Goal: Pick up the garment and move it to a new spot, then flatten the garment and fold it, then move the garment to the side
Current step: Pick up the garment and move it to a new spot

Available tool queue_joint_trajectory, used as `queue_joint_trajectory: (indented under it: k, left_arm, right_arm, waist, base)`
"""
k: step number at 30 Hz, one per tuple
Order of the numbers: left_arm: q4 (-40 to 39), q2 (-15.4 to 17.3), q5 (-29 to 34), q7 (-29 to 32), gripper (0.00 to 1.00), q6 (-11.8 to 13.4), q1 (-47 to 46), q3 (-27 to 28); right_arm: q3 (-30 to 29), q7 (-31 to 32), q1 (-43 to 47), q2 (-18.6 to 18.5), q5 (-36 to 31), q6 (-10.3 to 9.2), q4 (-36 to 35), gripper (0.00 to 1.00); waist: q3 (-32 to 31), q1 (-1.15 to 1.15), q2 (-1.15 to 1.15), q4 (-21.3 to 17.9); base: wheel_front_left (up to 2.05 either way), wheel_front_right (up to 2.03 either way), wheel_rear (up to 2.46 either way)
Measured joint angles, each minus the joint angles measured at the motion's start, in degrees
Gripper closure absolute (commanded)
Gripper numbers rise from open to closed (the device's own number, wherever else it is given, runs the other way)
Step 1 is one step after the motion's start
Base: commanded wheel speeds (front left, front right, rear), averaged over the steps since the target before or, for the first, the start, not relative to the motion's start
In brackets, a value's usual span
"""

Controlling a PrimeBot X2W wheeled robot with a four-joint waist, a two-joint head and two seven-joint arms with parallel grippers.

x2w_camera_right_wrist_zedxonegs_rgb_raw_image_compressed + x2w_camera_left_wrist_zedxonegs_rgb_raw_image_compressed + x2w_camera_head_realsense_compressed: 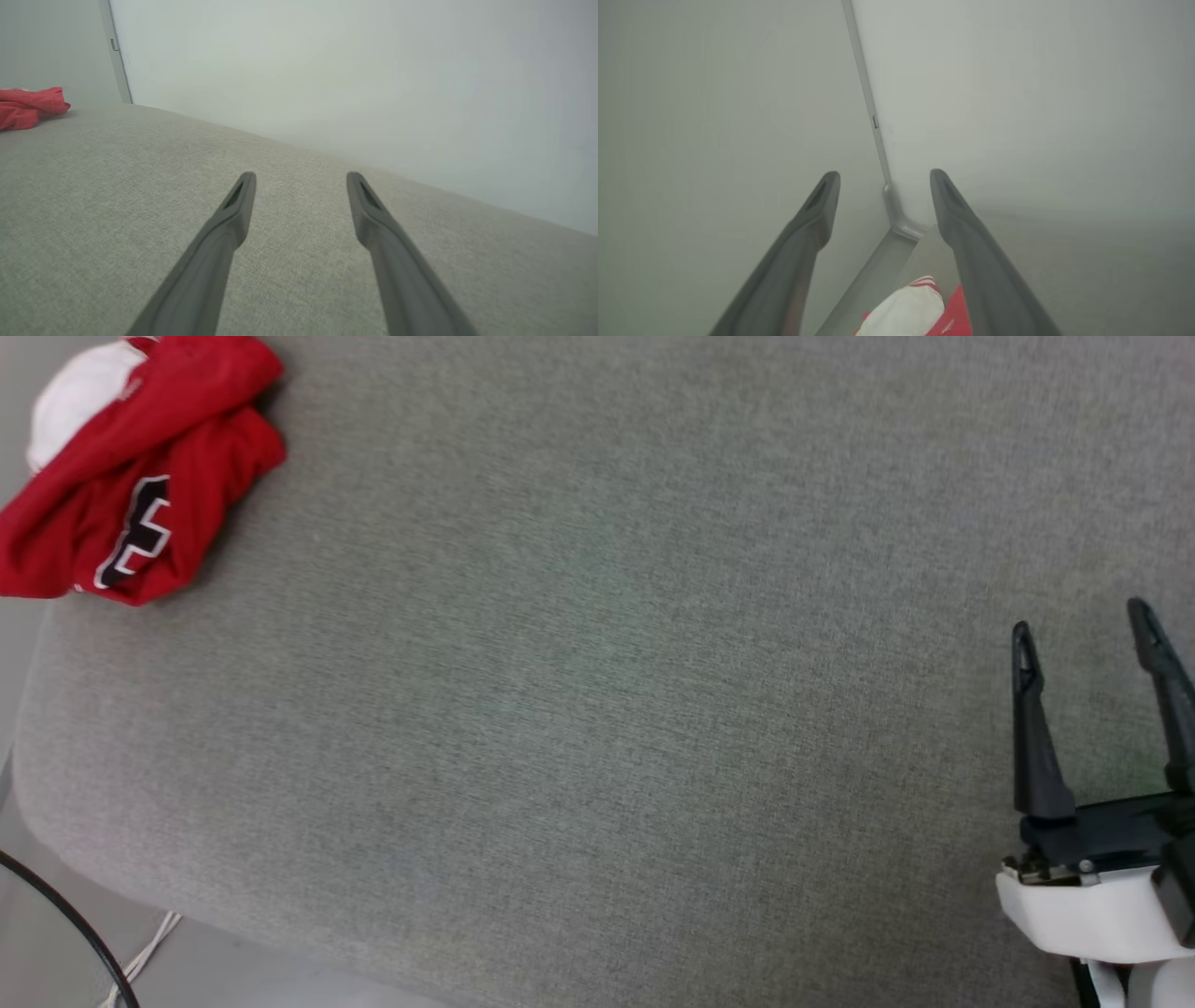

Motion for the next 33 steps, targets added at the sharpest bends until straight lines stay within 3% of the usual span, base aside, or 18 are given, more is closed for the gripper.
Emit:
queue_joint_trajectory:
  k: [9, 13, 18, 28, 29, 30, 33]
  left_arm:
    - [4.31, 6.53, -23.15, 22.53, 0.0, 0.0, 1.46, -14.47]
    - [4.46, 9.36, -31.44, 30.02, 0.0, 0.0, 3.46, -17.52]
    - [4.9, 10.22, -39.69, 38.85, 0.0, 0.01, 5.03, -20.85]
    - [4.98, 10.4, -45.53, 42.95, 0.0, 0.01, 5.4, -26.44]
    - [4.99, 10.69, -45.63, 42.62, 0.6, 0.01, 5.35, -27.05]
    - [5.11, 10.9, -45.68, 42.11, 1.0, 0.01, 5.34, -27.4]
    - [5.1, 12.03, -46.31, 41.33, 1.0, 0.02, 5.38, -28.73]
  right_arm:
    - [0.82, 0.0, -1.07, -0.01, -1.13, 0.0, -4.44, 0.0]
    - [1.14, 0.0, -1.6, -0.01, -1.93, 0.0, -6.48, 0.0]
    - [1.32, 0.0, -1.68, -0.02, -3.38, 0.0, -8.53, 0.0]
    - [1.7, 0.0, -1.65, -0.21, -4.09, 0.0, -9.64, 0.0]
    - [1.89, 0.0, -1.68, -0.22, -4.12, 0.0, -9.56, 0.0]
    - [2.05, 0.0, -1.69, -0.22, -4.12, 0.0, -9.46, 0.0]
    - [2.04, 0.0, -1.71, -0.22, -4.03, 0.0, -9.28, 0.0]
  waist:
    - [4.85, 0.0, 0.0, -1.91]
    - [6.55, -0.01, 0.0, -2.54]
    - [8.66, -0.01, 0.0, -2.98]
    - [11.32, -0.01, 0.0, -3.15]
    - [11.3, -0.01, 0.0, -3.28]
    - [11.21, -0.01, 0.0, -3.43]
    - [10.54, -0.01, 0.0, -3.67]
  base:
    - [0.0, 0.0, 0.0]
    - [0.0, 0.0, 0.0]
    - [0.0, 0.0, 0.0]
    - [0.0, 0.0, 0.0]
    - [0.0, 0.0, 0.0]
    - [0.0, 0.0, 0.0]
    - [0.0, 0.0, 0.0]
